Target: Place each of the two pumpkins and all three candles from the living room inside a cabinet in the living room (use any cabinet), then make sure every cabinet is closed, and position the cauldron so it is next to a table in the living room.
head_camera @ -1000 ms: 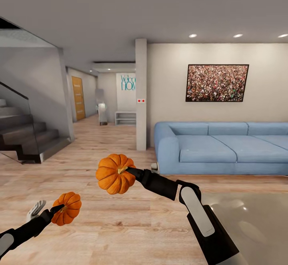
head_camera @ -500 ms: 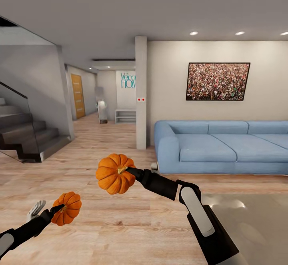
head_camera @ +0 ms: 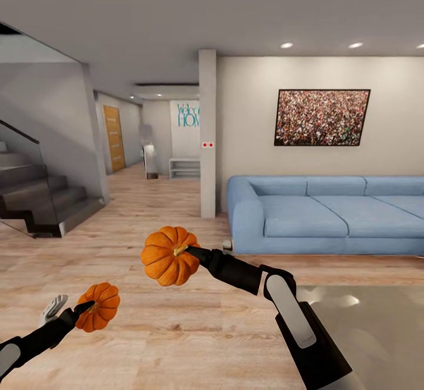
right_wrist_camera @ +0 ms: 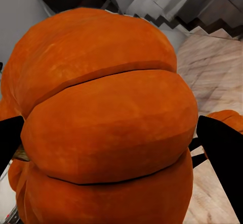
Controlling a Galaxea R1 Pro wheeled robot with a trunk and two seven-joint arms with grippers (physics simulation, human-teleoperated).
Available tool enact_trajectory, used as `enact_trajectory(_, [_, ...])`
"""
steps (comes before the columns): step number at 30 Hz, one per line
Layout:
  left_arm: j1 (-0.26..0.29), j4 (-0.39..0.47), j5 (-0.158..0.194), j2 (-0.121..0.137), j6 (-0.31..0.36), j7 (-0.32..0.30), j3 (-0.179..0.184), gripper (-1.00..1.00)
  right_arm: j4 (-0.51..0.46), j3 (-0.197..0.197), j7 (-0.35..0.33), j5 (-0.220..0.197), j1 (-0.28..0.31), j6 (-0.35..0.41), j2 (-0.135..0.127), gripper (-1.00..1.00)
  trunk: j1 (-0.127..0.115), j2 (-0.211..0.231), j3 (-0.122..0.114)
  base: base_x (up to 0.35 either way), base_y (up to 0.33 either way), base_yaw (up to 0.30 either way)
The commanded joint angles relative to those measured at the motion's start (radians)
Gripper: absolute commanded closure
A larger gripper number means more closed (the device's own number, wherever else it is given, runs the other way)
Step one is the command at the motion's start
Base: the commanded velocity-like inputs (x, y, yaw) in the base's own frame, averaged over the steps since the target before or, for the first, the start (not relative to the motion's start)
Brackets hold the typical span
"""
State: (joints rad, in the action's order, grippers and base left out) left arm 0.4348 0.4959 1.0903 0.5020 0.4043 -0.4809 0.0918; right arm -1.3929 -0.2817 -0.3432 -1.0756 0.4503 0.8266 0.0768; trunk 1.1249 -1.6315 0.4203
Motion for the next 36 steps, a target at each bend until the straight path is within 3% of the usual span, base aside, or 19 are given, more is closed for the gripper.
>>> enact_trajectory(1, [0.001,0.0,0.01,0.001,0.004,-0.001,0.005,1.0,0.0,0.001,-0.002,0.002,0.001,0.004,0.0,1.0,-0.004,0.007,-0.001,0.0,0.0,0.0])
enact_trajectory(26, [0.001,0.0,0.01,0.001,0.004,0.0,0.005,1.0,0.0,0.001,-0.003,0.003,0.001,0.003,0.0,1.0,-0.1,0.182,-0.055,0.0,0.0,0.0])
enact_trajectory(36, [0.001,0.004,0.01,0.001,0.004,-0.001,0.004,1.0,0.0,0.0,-0.003,0.005,0.001,0.003,0.0,1.0,-0.1,0.182,-0.055,-0.018,0.0,0.02])
